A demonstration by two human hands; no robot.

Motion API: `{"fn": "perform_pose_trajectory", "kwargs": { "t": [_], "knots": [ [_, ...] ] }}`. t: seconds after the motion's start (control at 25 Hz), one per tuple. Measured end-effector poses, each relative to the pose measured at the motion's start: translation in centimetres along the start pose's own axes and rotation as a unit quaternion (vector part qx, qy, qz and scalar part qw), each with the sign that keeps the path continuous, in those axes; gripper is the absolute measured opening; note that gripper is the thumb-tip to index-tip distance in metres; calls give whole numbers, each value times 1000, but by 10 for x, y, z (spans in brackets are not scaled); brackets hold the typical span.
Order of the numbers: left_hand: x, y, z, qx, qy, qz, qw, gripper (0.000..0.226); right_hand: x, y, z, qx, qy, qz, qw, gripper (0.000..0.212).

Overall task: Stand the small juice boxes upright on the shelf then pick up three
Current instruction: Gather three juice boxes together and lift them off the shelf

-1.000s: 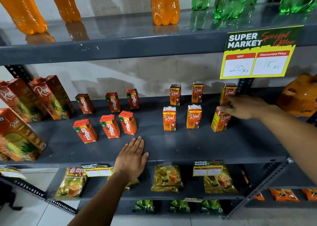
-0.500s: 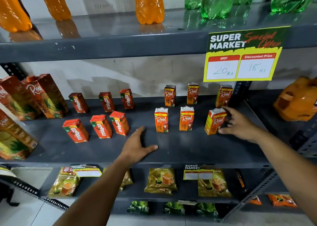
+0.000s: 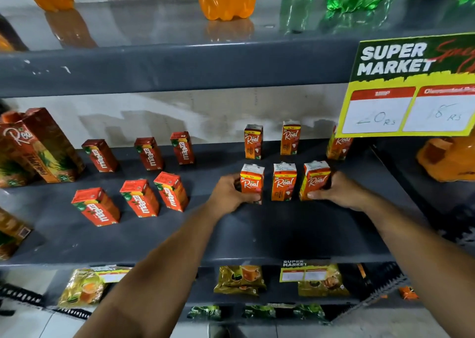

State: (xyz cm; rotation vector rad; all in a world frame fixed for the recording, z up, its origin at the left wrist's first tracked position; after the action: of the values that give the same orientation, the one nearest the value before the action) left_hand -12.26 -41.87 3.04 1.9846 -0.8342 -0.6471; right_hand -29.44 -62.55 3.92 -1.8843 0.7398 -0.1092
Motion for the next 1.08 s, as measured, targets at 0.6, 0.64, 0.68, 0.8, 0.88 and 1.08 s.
{"fn": "perform_pose_trajectory", "kwargs": {
  "t": [0.6, 0.64, 0.68, 0.8, 0.88, 1.08],
  "knots": [
    [-2, 10, 50, -91, -59, 6, 994, 54, -15, -7, 36, 36, -3, -64, 997, 73],
    [-6, 8, 54, -88, -56, 6, 994, 54, -18, -3, 34, 34, -1, -62, 997, 71],
    [-11, 9, 59, -87, -51, 9, 995, 56, -22, 1, 31, 29, -1, -65, 997, 70],
    [-27, 9, 75, -74, -39, 16, 996, 54, -36, 13, 24, 4, -7, -92, 996, 63],
    [-39, 8, 89, -72, -51, 14, 996, 56, -48, 22, 20, -4, -10, -101, 995, 63],
    [-58, -8, 101, 48, -20, -37, 998, 83, -73, 36, 19, -18, -12, -99, 995, 54]
  ]
}}
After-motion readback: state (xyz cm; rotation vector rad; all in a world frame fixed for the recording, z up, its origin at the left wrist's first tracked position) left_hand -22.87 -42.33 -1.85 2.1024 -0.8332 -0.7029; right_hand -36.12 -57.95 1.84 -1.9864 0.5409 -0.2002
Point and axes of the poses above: each hand's wrist, its own x-axis towards the middle knuckle, its own z-axis out of the palm, y = z × x, the point moved 8 cm from there along x, towards the middle knuckle, and after that the axes turned 8 degrees about x, right-handed, at the moved point
